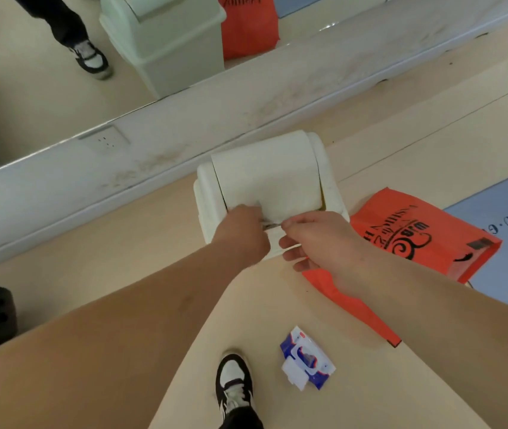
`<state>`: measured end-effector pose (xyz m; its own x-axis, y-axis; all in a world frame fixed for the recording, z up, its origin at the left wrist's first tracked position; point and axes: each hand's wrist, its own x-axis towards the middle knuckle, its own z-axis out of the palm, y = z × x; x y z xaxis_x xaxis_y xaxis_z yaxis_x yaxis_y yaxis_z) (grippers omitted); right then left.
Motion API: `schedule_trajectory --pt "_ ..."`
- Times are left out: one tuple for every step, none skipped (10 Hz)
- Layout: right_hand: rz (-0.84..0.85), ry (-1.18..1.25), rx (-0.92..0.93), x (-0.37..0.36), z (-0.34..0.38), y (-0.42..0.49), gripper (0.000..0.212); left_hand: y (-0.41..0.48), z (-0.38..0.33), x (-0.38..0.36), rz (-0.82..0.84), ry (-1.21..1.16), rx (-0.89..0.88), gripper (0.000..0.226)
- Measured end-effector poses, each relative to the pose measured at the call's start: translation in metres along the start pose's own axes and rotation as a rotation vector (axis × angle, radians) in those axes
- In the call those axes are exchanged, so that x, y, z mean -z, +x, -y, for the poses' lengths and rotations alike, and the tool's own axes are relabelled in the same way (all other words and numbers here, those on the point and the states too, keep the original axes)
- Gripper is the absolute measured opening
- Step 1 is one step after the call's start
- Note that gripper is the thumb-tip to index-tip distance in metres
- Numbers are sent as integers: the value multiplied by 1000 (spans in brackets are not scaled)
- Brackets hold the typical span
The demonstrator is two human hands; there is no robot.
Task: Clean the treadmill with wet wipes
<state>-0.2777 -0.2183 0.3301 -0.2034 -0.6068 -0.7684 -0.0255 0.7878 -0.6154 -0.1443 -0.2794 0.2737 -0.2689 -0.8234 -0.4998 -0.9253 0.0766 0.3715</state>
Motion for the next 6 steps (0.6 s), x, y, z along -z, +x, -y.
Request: schedule_trajectory --pt "-39 7 -42 0 5 14 13 11 8 -7 162 166 -4 19" --pt "-64 4 -92 4 9 22 16 19 11 -6 179 161 31 12" --pt "-55 7 -88 10 10 23 15 15 10 -2 145 145 42 9" --pt "-31 6 -40 24 17 12 13 -5 3 4 28 50 31 17" --pt "-1 -55 44 39 23 -4 17 -33 -13 21 -89 -85 20 17" --pt "-39 -272 261 65 27 -46 33 -101 -56 48 -321 -243 -55 15"
